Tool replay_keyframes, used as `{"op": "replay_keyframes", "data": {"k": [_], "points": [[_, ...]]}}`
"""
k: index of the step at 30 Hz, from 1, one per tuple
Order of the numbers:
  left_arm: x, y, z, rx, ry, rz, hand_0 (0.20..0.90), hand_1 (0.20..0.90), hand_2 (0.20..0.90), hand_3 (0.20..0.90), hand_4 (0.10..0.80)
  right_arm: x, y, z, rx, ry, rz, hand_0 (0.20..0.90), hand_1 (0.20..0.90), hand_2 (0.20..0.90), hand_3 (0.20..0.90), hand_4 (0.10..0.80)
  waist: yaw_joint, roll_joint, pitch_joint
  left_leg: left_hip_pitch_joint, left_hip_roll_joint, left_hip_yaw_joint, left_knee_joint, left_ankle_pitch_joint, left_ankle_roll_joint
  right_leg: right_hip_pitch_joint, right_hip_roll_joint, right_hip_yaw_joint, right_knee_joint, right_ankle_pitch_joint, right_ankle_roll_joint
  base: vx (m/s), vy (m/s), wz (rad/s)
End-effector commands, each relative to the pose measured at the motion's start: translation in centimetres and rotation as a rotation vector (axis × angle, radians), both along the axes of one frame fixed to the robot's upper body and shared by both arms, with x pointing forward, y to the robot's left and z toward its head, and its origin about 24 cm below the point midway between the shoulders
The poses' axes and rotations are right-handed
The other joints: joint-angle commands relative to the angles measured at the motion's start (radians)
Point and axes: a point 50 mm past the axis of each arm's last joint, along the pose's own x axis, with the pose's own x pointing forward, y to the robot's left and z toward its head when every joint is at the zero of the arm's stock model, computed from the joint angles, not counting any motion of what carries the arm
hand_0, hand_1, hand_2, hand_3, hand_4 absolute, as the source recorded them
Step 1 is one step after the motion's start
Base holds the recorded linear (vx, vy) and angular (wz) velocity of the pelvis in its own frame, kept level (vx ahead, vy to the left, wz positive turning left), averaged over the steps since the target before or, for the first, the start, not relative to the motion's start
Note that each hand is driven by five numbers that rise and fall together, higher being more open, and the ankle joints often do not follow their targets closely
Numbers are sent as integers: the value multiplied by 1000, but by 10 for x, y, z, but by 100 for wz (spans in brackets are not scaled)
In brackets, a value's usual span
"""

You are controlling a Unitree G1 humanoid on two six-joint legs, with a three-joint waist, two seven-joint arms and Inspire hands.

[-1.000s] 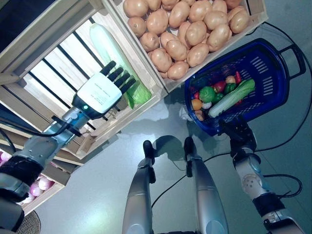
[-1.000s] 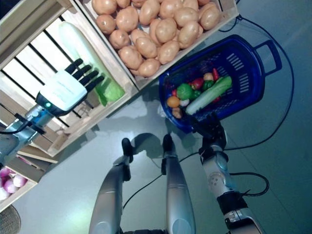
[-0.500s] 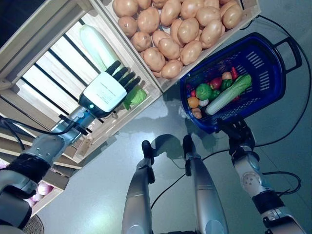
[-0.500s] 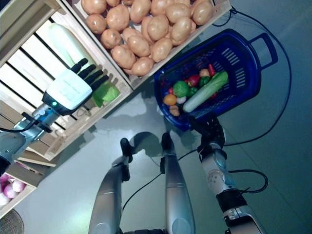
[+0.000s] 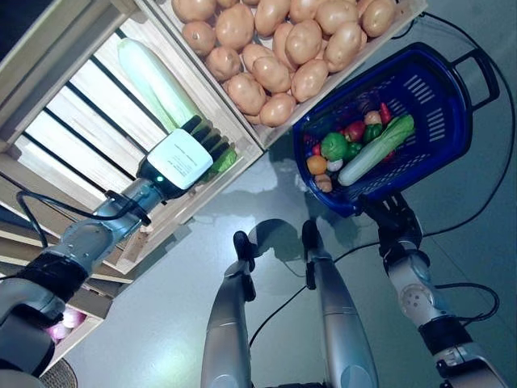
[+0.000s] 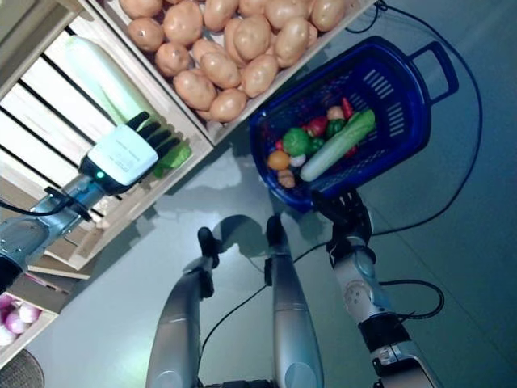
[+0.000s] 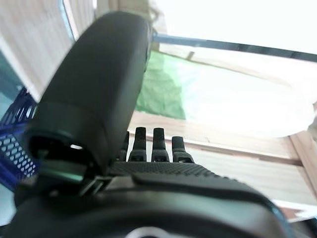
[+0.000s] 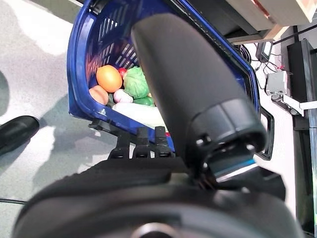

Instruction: Put vegetables into the basket

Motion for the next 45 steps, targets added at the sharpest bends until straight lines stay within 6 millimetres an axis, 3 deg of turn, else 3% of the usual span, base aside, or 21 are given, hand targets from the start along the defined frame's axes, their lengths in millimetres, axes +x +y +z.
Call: {"op": "replay_keyframes", "data": {"k": [1,17,18,19,21,36,45], "points": [[2,6,46,-60,-207,42,900,900,900,900,800,-5,-15,35,-103,-133,-22,900,900,900,900,800,-26,-19,0,-85,6,-12,85,-7,-39,27,-35,-62,-11,29,18,5,48,-9],[6,14,39,-99,-255,98,900,900,900,900,800,-8,-17,48,-111,-177,-12,900,900,900,900,800,-24,-35,0,-160,18,-20,129,-25,-28,-63,-44,-55,61,23,27,-1,16,-1],[5,15,40,-112,-274,100,604,604,604,604,602,-8,-17,50,-113,-184,-11,900,900,900,900,800,-25,-36,0,-166,17,-24,133,-25,-28,-70,-42,-51,68,23,28,0,0,0],[5,15,41,-122,-285,102,559,559,559,559,573,-8,-17,51,-114,-185,-10,900,900,900,900,800,-25,-37,0,-170,18,-24,135,-25,-27,-75,-42,-50,73,22,29,0,0,0],[6,15,43,-128,-297,94,300,300,300,300,400,-7,-19,53,-118,-190,-3,900,900,900,900,800,-26,-39,0,-179,19,-27,141,-27,-27,-84,-44,-50,77,22,29,0,0,0],[1,20,45,-250,-395,61,300,300,300,300,400,-8,-13,56,-119,-211,7,900,900,900,900,800,-29,-45,0,-129,16,-22,123,-24,-31,-34,-37,-43,48,31,36,-2,0,-1],[-14,22,41,-413,-480,-66,300,300,300,300,400,-13,-4,42,-148,-184,29,900,900,900,900,800,-27,-41,0,46,4,-7,11,12,-49,148,-28,-49,-70,46,41,0,0,0]]}}
